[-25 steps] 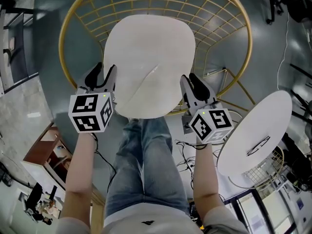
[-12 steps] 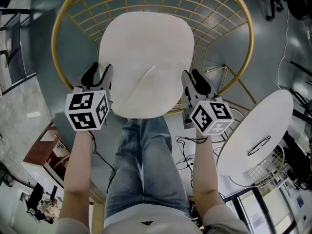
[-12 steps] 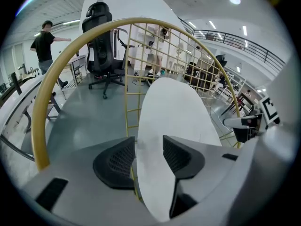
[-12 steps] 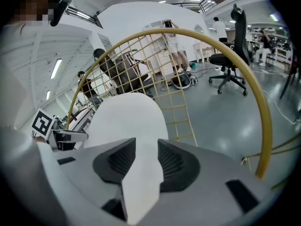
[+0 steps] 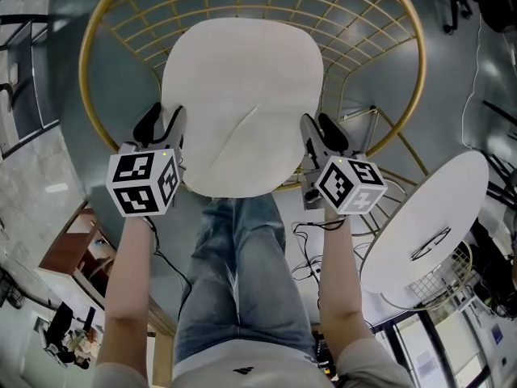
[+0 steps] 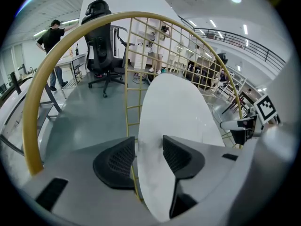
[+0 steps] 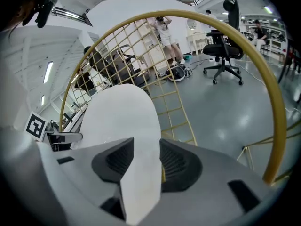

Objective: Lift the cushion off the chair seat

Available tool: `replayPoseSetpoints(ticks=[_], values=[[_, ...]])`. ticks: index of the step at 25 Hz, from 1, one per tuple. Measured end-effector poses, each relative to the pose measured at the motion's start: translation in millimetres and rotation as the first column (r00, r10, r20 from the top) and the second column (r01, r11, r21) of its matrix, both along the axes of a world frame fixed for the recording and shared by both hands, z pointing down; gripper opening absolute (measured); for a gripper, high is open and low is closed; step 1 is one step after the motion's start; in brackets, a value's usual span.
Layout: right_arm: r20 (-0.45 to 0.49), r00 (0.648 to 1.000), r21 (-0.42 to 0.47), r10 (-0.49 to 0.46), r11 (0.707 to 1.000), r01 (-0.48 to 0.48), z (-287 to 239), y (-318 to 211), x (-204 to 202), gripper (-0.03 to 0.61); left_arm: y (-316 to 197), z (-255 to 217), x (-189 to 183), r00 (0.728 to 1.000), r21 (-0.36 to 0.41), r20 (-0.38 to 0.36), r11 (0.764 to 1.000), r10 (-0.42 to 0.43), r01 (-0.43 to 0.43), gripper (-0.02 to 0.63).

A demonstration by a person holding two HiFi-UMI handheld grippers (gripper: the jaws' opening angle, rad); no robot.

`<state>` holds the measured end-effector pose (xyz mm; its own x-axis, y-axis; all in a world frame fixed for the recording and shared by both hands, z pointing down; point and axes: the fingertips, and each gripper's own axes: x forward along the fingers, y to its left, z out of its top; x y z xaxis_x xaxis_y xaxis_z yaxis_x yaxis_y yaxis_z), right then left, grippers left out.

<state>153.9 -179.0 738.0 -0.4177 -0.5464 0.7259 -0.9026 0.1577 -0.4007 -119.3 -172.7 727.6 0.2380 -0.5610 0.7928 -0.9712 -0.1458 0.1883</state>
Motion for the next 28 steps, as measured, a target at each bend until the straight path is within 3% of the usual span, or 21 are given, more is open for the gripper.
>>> replayPoseSetpoints(ticks=[15,28], values=[[0.048,0.999,-0.085,-0.014,0.996,0.018,28.1,0.9,-3.9,0.209,-2.4,13.0,-3.4,1.0,-0.017,0.0,1.0,-0.004,0.004,0.204],[0.091,0.995,-0.122,-0.045,0.991,0.056,40.1,2.2,-14.8,0.221,-1.6,24.4,1.5,0.998,-0.062,-0.065,0.998,-0.008,0.004,0.219]])
